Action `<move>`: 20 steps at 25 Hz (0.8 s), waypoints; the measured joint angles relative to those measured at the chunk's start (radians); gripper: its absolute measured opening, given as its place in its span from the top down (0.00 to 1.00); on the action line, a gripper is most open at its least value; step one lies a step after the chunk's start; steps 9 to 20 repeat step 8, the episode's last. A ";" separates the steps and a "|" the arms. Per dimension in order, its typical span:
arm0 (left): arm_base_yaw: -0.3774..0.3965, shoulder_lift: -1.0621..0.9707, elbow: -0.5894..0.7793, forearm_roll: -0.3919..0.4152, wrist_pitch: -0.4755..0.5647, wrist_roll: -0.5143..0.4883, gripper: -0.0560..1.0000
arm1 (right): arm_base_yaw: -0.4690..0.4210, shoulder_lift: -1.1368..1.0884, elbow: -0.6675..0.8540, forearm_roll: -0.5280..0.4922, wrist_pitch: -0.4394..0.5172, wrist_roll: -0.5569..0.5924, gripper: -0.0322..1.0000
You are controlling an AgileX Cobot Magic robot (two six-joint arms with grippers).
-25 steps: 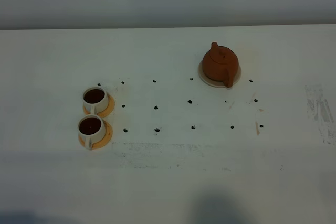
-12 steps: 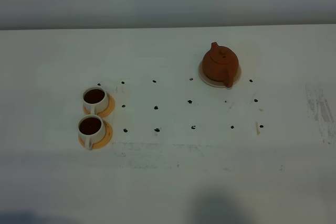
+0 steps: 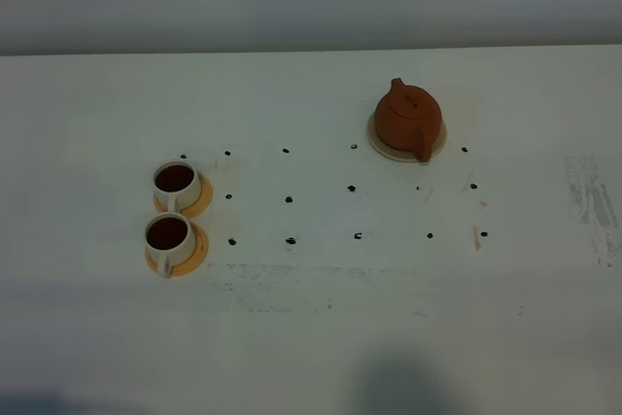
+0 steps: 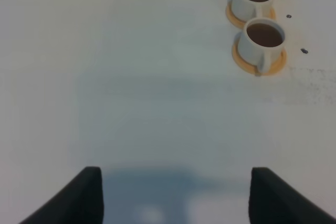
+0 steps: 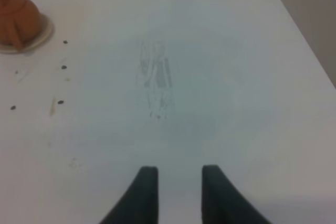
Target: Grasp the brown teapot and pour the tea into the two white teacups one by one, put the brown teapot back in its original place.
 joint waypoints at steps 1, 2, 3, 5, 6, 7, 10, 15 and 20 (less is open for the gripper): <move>0.000 0.000 0.000 0.000 0.000 0.000 0.42 | 0.000 0.000 0.000 0.000 0.000 0.000 0.78; 0.000 0.000 0.000 0.000 0.000 0.000 0.42 | 0.000 0.000 0.000 0.000 0.000 -0.001 0.78; 0.000 0.000 0.000 0.000 0.000 0.000 0.42 | 0.000 0.000 0.000 0.000 0.000 -0.001 0.78; 0.000 0.000 0.000 0.000 0.000 0.000 0.42 | 0.000 0.000 0.000 0.000 0.000 -0.001 0.78; 0.000 0.000 0.000 0.000 0.000 0.000 0.42 | 0.000 0.000 0.000 0.000 0.000 -0.001 0.78; 0.000 0.000 0.000 0.000 0.000 0.000 0.42 | 0.000 0.000 0.000 0.000 0.000 -0.001 0.78; 0.000 0.000 0.000 0.000 0.000 0.000 0.42 | 0.000 0.000 0.000 0.000 0.000 -0.001 0.78; 0.000 0.000 0.000 0.000 0.000 0.000 0.42 | 0.000 0.000 0.000 0.000 0.000 -0.001 0.78; 0.000 0.000 0.000 0.000 0.000 0.000 0.42 | 0.000 0.000 0.000 0.000 0.000 -0.001 0.78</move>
